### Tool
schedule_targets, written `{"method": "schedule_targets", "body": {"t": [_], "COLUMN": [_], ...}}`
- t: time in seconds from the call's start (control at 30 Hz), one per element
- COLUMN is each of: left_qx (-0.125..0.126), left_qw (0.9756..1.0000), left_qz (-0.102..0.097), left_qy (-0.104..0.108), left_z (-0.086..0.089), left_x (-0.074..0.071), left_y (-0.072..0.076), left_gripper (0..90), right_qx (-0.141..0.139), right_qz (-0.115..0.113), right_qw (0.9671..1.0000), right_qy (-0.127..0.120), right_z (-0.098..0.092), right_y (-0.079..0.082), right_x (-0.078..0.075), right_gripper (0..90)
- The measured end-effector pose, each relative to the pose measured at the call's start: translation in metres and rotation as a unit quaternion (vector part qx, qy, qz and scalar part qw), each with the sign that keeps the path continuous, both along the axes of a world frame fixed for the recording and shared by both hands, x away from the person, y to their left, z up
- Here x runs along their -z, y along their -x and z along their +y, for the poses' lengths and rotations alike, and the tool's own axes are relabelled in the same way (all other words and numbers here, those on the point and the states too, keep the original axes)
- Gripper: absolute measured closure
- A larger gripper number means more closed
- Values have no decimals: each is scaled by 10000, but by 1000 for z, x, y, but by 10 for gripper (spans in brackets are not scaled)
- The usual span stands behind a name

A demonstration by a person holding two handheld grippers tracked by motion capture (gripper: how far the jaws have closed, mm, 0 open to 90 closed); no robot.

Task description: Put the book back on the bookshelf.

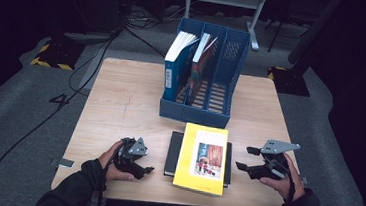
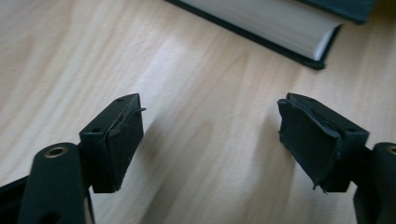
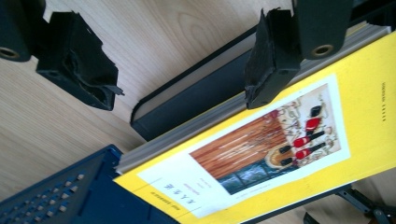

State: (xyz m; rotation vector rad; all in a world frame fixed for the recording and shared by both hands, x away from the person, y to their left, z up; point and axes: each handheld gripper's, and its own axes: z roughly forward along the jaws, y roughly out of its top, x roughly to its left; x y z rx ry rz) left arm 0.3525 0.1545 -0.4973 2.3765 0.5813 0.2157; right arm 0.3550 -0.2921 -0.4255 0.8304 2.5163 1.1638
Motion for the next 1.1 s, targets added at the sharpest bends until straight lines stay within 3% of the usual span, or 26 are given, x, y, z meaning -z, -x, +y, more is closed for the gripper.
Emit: {"method": "schedule_targets", "body": {"t": [0.1,0.3,0.6,0.87,1.0,1.03,1.1], "left_qx": [85,139,173,230,-11,-42,-32], "left_qw": [9999,9995,9995,9995,9999,9999,9999], "left_qz": [13,-21,-21,-5,-45,-80,-73], "left_qy": [110,286,280,212,-157,-147,73], "left_z": [-3,-4,-8,-9,-5,-3,0], "left_x": [3,7,7,6,-2,-4,-8], "left_y": [2,4,7,7,5,4,4], "left_gripper": [197,147,143,143,158,187,208], "right_qx": [-137,-502,-892,-781,-607,-552,-577], "right_qz": [9,109,294,453,682,800,1005], "right_qw": [9999,9981,9946,9953,9942,9936,9917], "right_qy": [43,351,434,348,568,573,557], "right_z": [4,16,28,39,46,46,48], "right_y": [4,15,25,20,12,9,4], "right_x": [-1,6,13,10,13,14,15], "right_gripper": [266,277,281,280,239,230,223]}}
